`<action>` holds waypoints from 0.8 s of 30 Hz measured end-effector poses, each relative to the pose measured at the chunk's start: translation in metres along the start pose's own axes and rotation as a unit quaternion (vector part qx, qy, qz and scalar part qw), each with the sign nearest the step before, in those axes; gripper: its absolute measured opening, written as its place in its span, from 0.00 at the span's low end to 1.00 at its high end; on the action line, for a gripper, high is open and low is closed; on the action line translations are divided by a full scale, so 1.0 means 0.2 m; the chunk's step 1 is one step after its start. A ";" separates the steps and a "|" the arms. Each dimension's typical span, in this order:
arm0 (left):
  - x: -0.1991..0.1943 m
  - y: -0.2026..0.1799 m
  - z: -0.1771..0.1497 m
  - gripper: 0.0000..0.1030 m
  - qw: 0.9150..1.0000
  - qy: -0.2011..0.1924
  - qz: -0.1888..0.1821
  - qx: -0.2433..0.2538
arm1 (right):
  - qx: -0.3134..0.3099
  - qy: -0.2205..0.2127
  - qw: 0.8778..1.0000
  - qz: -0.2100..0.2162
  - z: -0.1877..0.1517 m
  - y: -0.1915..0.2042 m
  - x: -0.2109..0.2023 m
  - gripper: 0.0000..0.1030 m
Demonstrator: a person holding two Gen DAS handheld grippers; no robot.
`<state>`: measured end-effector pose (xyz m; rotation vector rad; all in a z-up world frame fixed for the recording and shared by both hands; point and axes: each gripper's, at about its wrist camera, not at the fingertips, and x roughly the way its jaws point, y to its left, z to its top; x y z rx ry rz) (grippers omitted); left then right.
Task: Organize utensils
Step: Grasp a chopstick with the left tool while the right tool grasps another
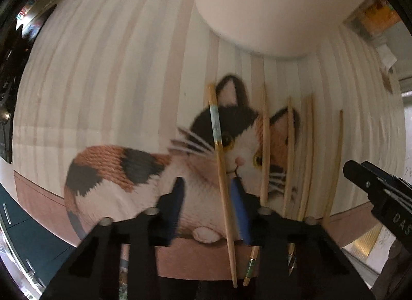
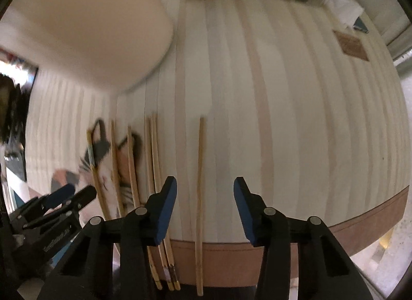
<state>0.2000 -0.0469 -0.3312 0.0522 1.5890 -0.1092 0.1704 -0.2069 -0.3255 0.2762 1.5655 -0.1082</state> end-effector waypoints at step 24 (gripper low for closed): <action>0.02 0.06 0.08 0.04 0.998 -0.025 0.041 0.046 | -0.014 0.022 0.998 -0.050 -0.16 -0.21 0.09 0.07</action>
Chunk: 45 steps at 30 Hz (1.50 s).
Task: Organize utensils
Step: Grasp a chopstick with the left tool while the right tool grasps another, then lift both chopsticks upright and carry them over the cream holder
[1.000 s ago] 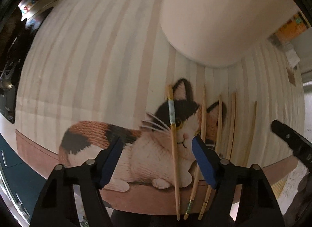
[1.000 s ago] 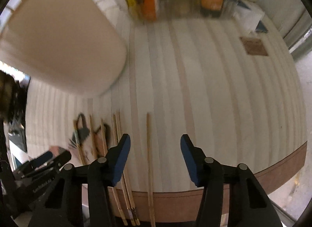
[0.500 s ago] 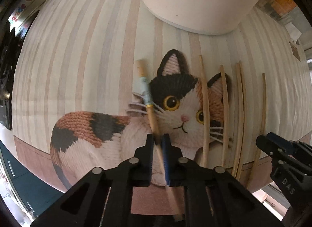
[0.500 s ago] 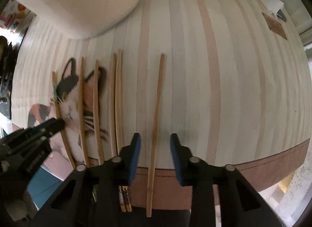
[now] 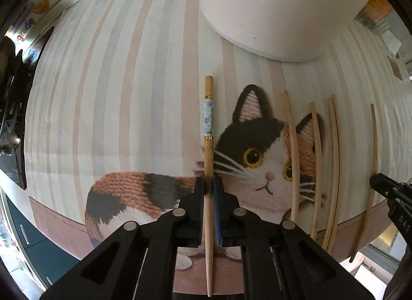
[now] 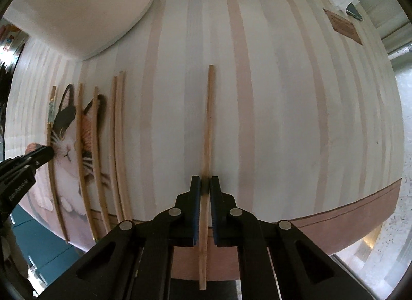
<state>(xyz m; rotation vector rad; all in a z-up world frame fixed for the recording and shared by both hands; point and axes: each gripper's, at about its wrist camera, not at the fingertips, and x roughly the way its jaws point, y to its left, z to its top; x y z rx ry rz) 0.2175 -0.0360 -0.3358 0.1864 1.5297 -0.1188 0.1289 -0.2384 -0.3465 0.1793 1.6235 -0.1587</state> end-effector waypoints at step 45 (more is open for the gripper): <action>-0.16 0.10 0.12 0.04 0.998 -0.052 -0.001 -0.030 | 0.015 -0.035 0.999 0.000 0.16 0.08 -0.10 0.07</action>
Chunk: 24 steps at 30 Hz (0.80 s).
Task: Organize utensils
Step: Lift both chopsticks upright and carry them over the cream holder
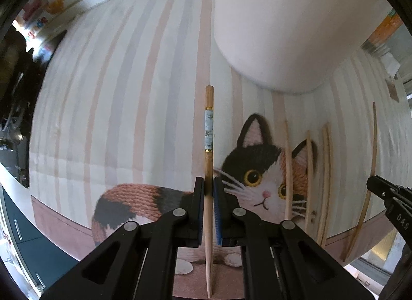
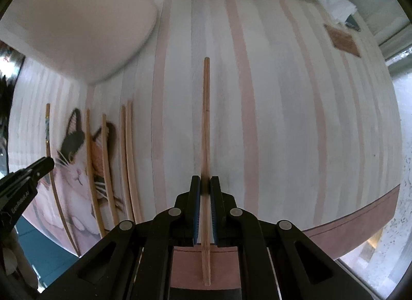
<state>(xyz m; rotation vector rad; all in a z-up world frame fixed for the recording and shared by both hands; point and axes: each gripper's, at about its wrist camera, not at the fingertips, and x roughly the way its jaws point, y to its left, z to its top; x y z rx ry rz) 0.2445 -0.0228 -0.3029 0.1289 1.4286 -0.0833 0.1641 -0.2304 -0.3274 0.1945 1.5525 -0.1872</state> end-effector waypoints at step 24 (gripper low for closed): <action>-0.76 0.18 0.11 0.04 0.980 -0.185 0.003 -0.069 | 0.030 -0.195 0.979 0.052 0.12 -0.07 -0.63 0.07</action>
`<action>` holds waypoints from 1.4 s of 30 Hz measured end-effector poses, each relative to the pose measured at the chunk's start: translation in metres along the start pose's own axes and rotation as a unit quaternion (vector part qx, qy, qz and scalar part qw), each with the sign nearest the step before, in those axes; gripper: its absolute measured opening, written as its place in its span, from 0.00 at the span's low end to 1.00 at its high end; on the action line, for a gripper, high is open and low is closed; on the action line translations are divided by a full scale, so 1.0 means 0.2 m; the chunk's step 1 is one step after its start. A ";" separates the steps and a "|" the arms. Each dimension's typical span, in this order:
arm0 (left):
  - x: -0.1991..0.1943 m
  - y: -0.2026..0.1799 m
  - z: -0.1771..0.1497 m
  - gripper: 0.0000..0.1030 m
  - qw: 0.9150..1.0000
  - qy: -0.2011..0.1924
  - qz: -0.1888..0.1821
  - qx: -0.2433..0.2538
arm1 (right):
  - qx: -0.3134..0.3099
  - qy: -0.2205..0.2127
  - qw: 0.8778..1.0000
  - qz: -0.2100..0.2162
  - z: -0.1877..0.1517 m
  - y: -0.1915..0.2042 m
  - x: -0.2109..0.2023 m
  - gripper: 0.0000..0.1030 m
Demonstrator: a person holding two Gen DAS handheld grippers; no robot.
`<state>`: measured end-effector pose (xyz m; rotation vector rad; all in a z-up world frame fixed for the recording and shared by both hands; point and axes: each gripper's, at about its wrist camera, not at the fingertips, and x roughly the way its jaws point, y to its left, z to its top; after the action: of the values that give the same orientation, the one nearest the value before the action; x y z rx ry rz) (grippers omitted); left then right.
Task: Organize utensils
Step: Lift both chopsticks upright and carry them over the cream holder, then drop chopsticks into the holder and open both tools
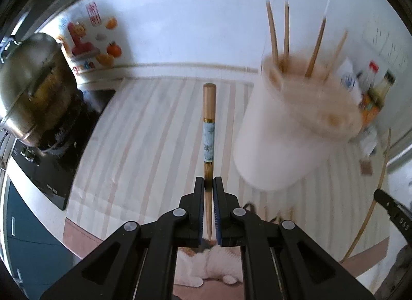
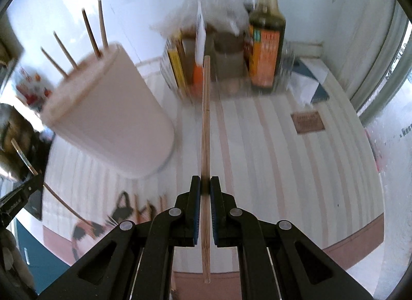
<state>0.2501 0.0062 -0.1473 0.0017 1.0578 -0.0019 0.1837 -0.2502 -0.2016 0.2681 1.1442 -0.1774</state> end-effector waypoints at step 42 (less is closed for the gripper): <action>-0.24 -0.15 0.84 0.04 0.989 -0.092 -0.102 -0.050 | 0.057 -0.184 0.972 0.131 0.94 0.48 -0.06 0.07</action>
<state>0.3729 -0.0244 -0.0239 -0.1936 0.8694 -0.1323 0.3696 -0.2158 -0.1060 0.4647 0.7223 -0.0540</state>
